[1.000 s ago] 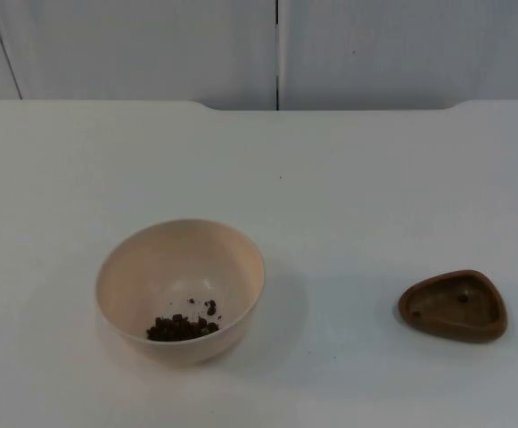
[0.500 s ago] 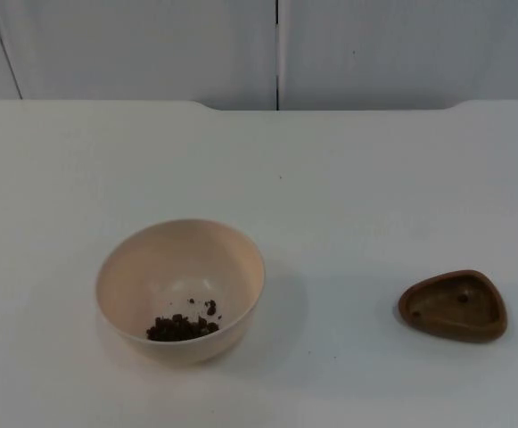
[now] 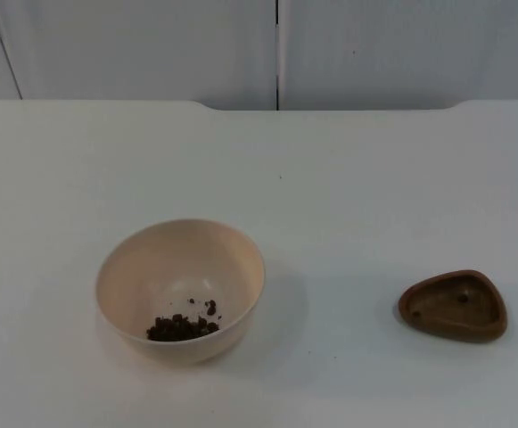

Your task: Pick up the bowl with the left hand and pour the coffee beans from the cup into the bowl with the right hand.

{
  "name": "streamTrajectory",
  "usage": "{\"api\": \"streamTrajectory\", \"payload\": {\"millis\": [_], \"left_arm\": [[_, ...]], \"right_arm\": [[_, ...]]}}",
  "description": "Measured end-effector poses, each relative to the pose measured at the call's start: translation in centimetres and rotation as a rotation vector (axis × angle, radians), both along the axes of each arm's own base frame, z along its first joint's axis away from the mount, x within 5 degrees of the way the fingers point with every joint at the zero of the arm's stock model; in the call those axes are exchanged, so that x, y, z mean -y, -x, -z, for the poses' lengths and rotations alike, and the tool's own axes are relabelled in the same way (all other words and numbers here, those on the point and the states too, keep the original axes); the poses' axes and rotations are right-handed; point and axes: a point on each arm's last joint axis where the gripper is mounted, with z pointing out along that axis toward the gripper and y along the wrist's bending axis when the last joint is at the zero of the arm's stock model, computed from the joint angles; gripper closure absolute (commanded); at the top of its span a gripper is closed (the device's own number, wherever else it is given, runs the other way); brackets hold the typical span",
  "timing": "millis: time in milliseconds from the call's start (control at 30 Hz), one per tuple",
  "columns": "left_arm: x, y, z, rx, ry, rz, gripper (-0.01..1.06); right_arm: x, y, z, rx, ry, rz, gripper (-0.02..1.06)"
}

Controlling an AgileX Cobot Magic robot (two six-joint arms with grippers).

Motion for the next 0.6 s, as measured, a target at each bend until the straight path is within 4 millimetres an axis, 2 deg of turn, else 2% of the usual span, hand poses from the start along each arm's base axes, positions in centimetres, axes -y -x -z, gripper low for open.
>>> {"api": "streamTrajectory", "payload": {"millis": [600], "left_arm": [[-0.04, -0.02, 0.0, 0.001, -0.003, -0.004, 0.35]], "right_arm": [[0.37, -0.17, -0.02, 0.0, -0.005, 0.053, 0.34]]}}
